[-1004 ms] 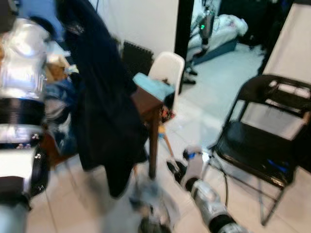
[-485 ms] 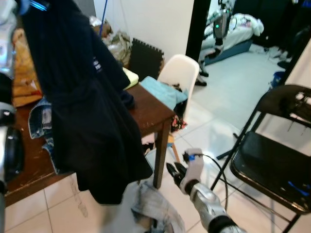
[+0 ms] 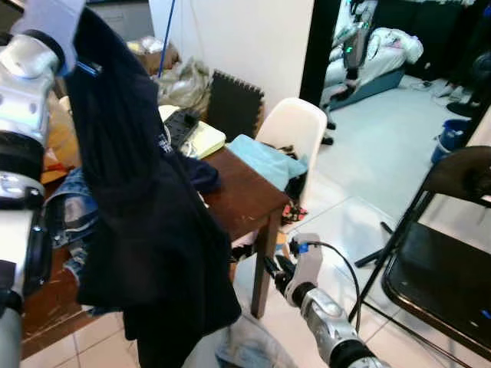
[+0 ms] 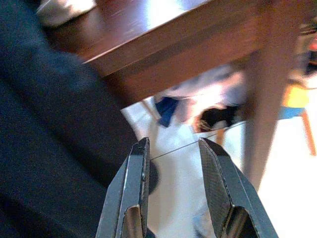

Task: Hang hanger

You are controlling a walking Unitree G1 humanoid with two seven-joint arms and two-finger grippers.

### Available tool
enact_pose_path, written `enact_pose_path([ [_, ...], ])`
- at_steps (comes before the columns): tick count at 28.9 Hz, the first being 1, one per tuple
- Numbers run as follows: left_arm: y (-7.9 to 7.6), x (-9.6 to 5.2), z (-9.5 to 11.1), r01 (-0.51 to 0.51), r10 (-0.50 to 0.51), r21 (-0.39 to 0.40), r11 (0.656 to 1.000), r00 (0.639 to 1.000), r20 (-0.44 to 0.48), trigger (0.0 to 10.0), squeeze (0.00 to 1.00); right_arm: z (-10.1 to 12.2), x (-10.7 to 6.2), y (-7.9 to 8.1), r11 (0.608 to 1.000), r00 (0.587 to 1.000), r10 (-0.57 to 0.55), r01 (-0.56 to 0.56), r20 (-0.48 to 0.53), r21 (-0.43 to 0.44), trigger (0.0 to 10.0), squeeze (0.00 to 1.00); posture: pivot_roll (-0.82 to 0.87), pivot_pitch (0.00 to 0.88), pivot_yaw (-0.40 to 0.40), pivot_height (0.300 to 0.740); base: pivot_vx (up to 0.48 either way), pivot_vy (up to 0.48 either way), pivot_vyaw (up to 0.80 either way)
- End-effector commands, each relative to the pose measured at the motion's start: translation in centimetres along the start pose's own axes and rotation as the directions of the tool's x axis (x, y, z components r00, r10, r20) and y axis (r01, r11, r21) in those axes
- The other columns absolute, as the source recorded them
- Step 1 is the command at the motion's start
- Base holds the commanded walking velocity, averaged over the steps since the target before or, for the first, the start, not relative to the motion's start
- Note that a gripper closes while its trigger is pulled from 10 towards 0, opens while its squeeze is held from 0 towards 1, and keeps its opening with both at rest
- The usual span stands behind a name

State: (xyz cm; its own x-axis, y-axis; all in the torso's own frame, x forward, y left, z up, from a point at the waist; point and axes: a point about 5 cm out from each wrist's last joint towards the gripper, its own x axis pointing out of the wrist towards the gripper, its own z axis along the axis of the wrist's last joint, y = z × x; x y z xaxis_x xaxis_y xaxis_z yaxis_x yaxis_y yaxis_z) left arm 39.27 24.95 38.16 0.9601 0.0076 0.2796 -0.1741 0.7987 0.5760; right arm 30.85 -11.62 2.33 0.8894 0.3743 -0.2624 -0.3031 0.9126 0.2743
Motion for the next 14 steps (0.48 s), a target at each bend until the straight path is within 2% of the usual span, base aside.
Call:
enact_pose_path([
  [1,-1.7,0.0,-1.8,0.080,-0.080,-0.003,0.997,0.994,-0.080,10.0,0.00,-0.5,-0.4,-0.4,1.000,1.000,-0.019,0.019,-0.004,0.009,10.0,0.00,0.09,0.000,0.034,0.740,0.000,0.000,0.00],
  [3,-2.1,-0.1,-3.2,0.097,-0.088,0.050,0.994,0.983,-0.164,10.0,0.00,-0.7,-0.6,-0.5,1.000,1.000,-0.024,0.024,-0.006,0.010,10.0,0.00,0.09,0.000,0.037,0.740,0.000,0.000,0.00],
  [7,-1.9,-0.1,-3.9,0.087,-0.070,0.077,0.993,0.976,-0.207,10.0,0.00,-0.8,-0.7,-0.6,1.000,1.000,-0.026,0.026,-0.007,0.011,10.0,0.00,0.09,0.000,0.039,0.740,0.000,0.000,0.00],
  [8,-1.8,-0.2,-4.2,0.088,-0.069,0.073,0.993,0.971,-0.228,10.0,1.00,-0.8,-0.7,-0.6,1.000,1.000,-0.027,0.027,-0.008,0.011,10.0,0.00,0.09,0.000,0.039,0.740,0.000,0.000,0.00],
  [13,-1.4,-0.4,-4.9,0.110,-0.066,0.144,0.983,0.958,-0.280,10.0,1.00,-0.9,-0.7,-0.5,1.000,1.000,-0.024,0.024,-0.013,0.011,10.0,0.00,0.09,0.000,0.039,0.740,0.000,0.000,0.00],
  [14,-1.4,-0.5,-5.0,0.115,-0.069,0.148,0.982,0.956,-0.284,10.0,0.00,-0.9,-0.6,-0.5,1.000,1.000,-0.022,0.022,-0.015,0.011,10.0,0.00,0.09,0.000,0.039,0.740,0.000,0.000,0.00],
])
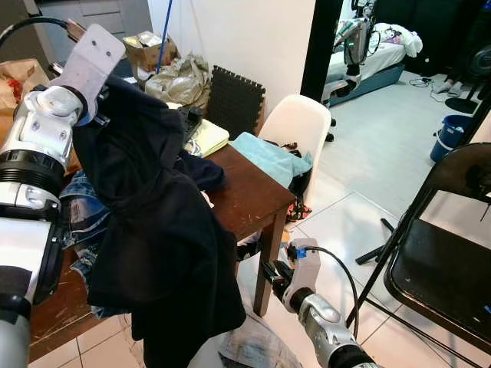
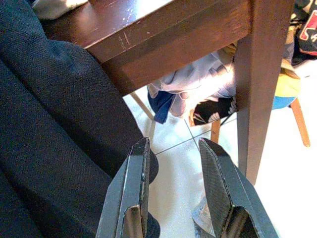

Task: Hang hanger

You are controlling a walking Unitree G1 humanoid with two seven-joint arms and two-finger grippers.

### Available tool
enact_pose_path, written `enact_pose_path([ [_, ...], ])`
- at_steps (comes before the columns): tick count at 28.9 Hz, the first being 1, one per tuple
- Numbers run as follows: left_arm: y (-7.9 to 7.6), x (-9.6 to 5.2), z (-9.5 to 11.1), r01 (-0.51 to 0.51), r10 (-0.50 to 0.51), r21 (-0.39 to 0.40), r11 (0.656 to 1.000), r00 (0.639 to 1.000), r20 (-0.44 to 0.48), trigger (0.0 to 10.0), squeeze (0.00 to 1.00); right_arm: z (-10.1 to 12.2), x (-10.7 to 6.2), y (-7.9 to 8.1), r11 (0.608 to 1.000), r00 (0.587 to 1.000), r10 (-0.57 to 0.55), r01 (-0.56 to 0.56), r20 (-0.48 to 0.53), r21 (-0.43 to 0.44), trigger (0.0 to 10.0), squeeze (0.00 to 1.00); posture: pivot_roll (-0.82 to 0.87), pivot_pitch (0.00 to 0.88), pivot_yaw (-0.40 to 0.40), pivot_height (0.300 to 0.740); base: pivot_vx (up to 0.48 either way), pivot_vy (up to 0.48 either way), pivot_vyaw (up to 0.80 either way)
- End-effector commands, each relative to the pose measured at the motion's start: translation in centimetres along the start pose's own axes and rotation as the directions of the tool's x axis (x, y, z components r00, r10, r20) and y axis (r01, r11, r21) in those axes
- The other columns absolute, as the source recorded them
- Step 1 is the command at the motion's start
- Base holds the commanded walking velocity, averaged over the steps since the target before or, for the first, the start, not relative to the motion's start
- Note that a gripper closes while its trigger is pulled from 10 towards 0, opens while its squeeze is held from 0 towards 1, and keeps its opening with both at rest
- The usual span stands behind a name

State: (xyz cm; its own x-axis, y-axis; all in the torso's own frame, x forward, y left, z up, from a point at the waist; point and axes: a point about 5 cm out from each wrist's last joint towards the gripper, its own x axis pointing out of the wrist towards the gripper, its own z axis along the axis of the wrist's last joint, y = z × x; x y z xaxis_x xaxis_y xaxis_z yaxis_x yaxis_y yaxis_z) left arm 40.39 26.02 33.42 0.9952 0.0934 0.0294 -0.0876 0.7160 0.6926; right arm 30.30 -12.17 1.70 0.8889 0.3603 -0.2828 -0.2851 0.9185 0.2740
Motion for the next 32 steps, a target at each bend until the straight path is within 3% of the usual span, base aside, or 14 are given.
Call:
enact_pose_path([
  [1,0.6,-0.1,-0.6,-0.007,0.008,0.027,1.000,0.999,-0.035,10.0,0.00,-0.2,-0.1,0.0,1.000,1.000,-0.004,0.004,0.001,0.006,10.0,0.00,0.09,0.000,0.039,0.740,0.000,0.000,0.00],
  [8,0.3,-0.4,-1.4,0.108,-0.098,0.055,0.993,0.984,-0.150,10.0,0.00,-0.4,-0.2,0.1,1.000,1.000,0.001,-0.001,-0.005,0.003,10.0,0.00,0.09,0.000,0.039,0.740,0.000,0.000,0.00],
  [10,-1.1,-0.4,0.5,0.204,-0.212,-0.142,0.969,0.976,-0.041,10.0,0.00,-0.3,-0.1,0.0,1.000,1.000,-0.001,0.001,-0.006,0.002,10.0,0.00,0.09,0.000,0.037,0.740,0.000,0.000,0.00],
  [11,-1.1,-0.4,0.5,0.204,-0.212,-0.142,0.969,0.976,-0.041,10.0,0.00,-0.3,-0.1,0.0,1.000,1.000,-0.001,0.001,-0.006,0.002,10.0,0.00,0.09,0.000,0.037,0.740,0.000,0.000,0.00],
  [15,-2.6,-0.4,3.4,0.292,-0.258,-0.320,0.901,0.955,0.144,10.0,0.00,-0.2,-0.1,0.0,1.000,1.000,-0.002,0.002,-0.004,0.001,10.0,0.00,0.09,0.000,0.039,0.740,0.000,0.000,0.00],
  [16,-3.8,-0.6,4.7,0.311,-0.229,-0.406,0.859,0.944,0.239,10.0,0.00,0.0,-0.1,0.0,1.000,1.000,-0.005,0.005,0.003,0.002,10.0,0.00,0.08,0.000,0.045,0.740,0.000,0.000,0.00],
  [17,-3.8,-0.6,4.7,0.311,-0.229,-0.406,0.859,0.944,0.239,10.0,0.00,0.0,-0.1,0.0,1.000,1.000,-0.005,0.005,0.003,0.002,10.0,0.00,0.08,0.000,0.045,0.740,0.000,0.000,0.00],
  [18,-5.1,-0.9,5.3,0.288,-0.132,-0.491,0.822,0.936,0.326,10.0,0.00,0.3,0.0,-0.1,1.000,1.000,-0.010,0.010,0.026,0.006,10.0,0.00,0.07,0.000,0.050,0.740,0.000,0.000,0.00],
  [20,-7.0,-1.6,4.9,0.261,-0.033,-0.588,0.766,0.929,0.370,10.0,0.00,0.8,0.0,-0.2,1.000,0.998,-0.016,0.016,0.059,0.011,10.0,0.00,0.07,0.000,0.055,0.740,0.000,0.000,0.00],
  [21,-7.0,-1.6,4.9,0.261,-0.033,-0.588,0.766,0.929,0.370,10.0,0.00,0.8,0.0,-0.2,1.000,0.998,-0.016,0.016,0.059,0.011,10.0,0.00,0.07,0.000,0.055,0.740,0.000,0.000,0.00],
  [24,-10.3,-3.2,3.8,0.300,-0.044,-0.564,0.769,0.906,0.422,10.0,0.00,1.2,-0.2,-0.3,1.000,0.995,-0.014,0.013,0.101,0.014,10.0,0.00,0.07,0.002,0.057,0.740,0.000,0.000,0.00],
  [29,-13.0,-5.5,2.5,0.301,-0.039,-0.564,0.769,0.903,0.428,10.0,0.00,1.6,-0.6,-0.3,1.000,0.985,-0.016,0.011,0.173,0.026,10.0,0.00,0.06,0.004,0.061,0.740,0.000,0.000,0.00],
  [31,-13.0,-5.5,2.5,0.301,-0.039,-0.564,0.769,0.903,0.428,10.0,0.00,1.6,-0.6,-0.3,1.000,0.985,-0.016,0.011,0.173,0.026,10.0,0.00,0.06,0.004,0.061,0.740,0.000,0.000,0.00],
  [32,-13.6,-6.1,1.6,0.296,-0.035,-0.594,0.748,0.912,0.409,10.0,0.00,1.7,-0.7,-0.2,1.000,0.981,-0.018,0.013,0.192,0.029,10.0,0.00,0.06,0.004,0.061,0.740,0.000,0.000,0.00],
])
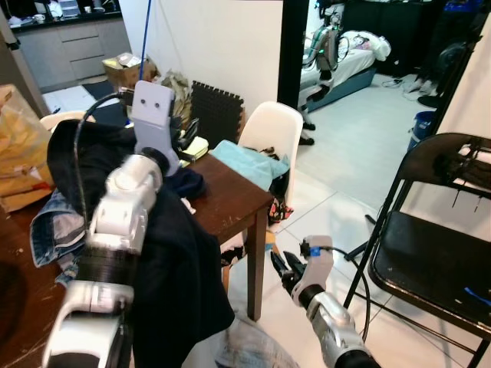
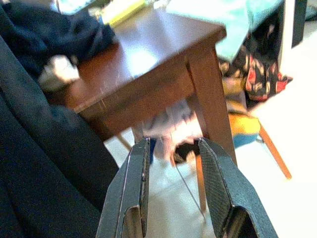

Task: Hang hanger

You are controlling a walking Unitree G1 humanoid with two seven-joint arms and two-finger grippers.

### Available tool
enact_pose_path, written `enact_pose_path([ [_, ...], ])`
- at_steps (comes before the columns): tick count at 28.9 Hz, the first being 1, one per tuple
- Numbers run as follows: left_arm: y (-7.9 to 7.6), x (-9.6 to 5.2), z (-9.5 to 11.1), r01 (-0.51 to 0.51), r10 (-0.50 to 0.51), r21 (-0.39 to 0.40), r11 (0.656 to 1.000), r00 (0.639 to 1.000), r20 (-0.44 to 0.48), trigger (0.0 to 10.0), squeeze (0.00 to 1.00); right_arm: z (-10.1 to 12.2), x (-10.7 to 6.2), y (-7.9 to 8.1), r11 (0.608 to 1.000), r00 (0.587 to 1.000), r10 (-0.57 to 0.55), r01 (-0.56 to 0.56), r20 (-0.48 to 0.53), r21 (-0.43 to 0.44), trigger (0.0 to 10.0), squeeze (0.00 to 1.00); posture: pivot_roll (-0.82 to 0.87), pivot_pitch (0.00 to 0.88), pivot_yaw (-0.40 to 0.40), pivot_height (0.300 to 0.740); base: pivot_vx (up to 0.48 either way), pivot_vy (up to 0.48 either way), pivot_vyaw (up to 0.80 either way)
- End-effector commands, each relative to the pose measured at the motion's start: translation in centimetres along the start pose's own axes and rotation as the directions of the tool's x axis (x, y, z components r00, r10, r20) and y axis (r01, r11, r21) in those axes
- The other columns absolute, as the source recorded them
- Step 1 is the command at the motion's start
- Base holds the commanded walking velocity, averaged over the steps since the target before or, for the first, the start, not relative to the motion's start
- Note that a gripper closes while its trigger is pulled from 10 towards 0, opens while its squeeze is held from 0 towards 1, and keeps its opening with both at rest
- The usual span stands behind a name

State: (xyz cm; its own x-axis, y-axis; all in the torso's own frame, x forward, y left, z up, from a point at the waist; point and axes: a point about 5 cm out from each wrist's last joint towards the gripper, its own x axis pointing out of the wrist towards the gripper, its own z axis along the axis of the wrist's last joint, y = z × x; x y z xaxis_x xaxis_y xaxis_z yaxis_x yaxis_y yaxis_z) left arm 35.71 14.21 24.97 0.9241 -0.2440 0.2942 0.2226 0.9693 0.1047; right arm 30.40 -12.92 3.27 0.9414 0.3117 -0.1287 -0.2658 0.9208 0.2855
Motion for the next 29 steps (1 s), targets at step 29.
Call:
enact_pose_path([
  [29,-1.2,-8.6,-10.7,-0.122,0.098,-0.049,0.991,0.936,-0.339,10.0,0.00,-1.2,-0.4,0.4,0.998,0.995,0.035,-0.038,-0.091,-0.041,10.0,0.00,0.06,0.027,-0.004,0.740,0.000,0.000,0.00],
])
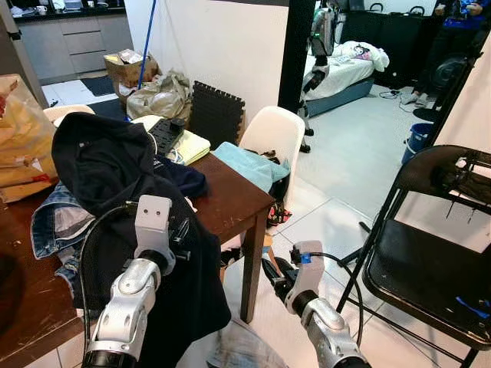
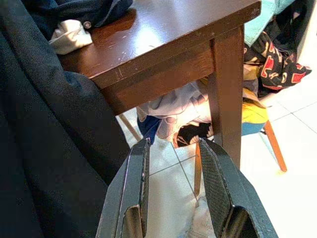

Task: Hang hanger

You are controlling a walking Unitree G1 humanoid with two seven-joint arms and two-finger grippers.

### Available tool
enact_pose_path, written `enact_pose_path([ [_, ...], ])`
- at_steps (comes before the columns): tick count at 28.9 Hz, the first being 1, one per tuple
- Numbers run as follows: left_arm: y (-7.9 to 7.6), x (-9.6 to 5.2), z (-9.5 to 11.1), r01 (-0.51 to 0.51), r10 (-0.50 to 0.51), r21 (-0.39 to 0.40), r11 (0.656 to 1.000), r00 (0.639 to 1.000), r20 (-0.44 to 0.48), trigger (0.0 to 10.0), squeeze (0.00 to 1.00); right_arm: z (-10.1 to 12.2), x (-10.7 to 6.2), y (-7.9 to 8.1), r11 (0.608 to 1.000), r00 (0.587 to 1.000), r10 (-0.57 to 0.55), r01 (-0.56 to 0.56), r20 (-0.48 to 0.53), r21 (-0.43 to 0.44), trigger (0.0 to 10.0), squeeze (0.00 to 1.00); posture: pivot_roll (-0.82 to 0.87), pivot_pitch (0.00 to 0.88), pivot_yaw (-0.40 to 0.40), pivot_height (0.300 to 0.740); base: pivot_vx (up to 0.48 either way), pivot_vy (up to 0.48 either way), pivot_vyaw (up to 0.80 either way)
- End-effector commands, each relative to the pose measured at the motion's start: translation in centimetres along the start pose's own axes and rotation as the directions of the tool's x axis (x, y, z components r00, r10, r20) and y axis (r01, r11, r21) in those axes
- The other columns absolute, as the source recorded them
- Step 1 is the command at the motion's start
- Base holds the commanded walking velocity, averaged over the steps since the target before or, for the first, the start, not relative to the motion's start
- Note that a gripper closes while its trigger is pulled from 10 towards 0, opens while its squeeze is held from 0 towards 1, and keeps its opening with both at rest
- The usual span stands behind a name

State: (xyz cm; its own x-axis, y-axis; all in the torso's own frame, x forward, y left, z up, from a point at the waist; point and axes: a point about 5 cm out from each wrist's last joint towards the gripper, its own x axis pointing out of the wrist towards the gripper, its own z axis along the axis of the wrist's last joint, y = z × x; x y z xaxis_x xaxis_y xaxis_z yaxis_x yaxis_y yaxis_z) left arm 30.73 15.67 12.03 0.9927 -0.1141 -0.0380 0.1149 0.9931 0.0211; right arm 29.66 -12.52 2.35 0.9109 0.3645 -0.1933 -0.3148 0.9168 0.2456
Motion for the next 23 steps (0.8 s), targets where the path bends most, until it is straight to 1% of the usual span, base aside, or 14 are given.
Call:
enact_pose_path([
  [1,-0.16,0.06,0.15,0.009,-0.009,0.001,1.000,1.000,0.002,10.0,0.00,-0.08,0.10,0.08,1.000,1.000,-0.003,0.003,-0.011,0.007,10.0,0.00,0.06,0.027,-0.004,0.740,0.000,0.000,0.00],
  [4,-0.41,0.20,0.22,0.020,-0.020,-0.007,1.000,1.000,0.002,10.0,0.00,-0.07,0.02,-0.06,1.000,1.000,-0.011,0.011,-0.011,0.008,10.0,0.00,0.05,0.026,0.005,0.740,0.000,0.000,0.00],
  [5,-0.61,0.26,0.25,0.026,-0.026,-0.022,0.999,1.000,0.001,10.0,0.00,-0.06,-0.03,-0.12,1.000,1.000,-0.013,0.014,-0.010,0.009,10.0,0.00,0.05,0.027,0.007,0.740,-0.259,0.000,0.00],
  [9,-0.94,0.33,0.42,0.037,-0.037,-0.038,0.999,0.999,0.005,10.0,0.00,0.00,-0.07,-0.19,1.000,1.000,-0.016,0.016,-0.007,0.010,10.0,0.00,0.05,0.026,0.006,0.740,-0.270,0.000,0.00],
  [23,-0.56,0.47,0.73,0.033,-0.033,-0.036,0.999,0.999,0.011,10.0,0.00,0.06,0.10,-0.07,1.000,1.000,-0.013,0.014,-0.009,0.009,10.0,0.00,0.05,0.011,0.007,0.740,-0.277,0.000,0.00],
])
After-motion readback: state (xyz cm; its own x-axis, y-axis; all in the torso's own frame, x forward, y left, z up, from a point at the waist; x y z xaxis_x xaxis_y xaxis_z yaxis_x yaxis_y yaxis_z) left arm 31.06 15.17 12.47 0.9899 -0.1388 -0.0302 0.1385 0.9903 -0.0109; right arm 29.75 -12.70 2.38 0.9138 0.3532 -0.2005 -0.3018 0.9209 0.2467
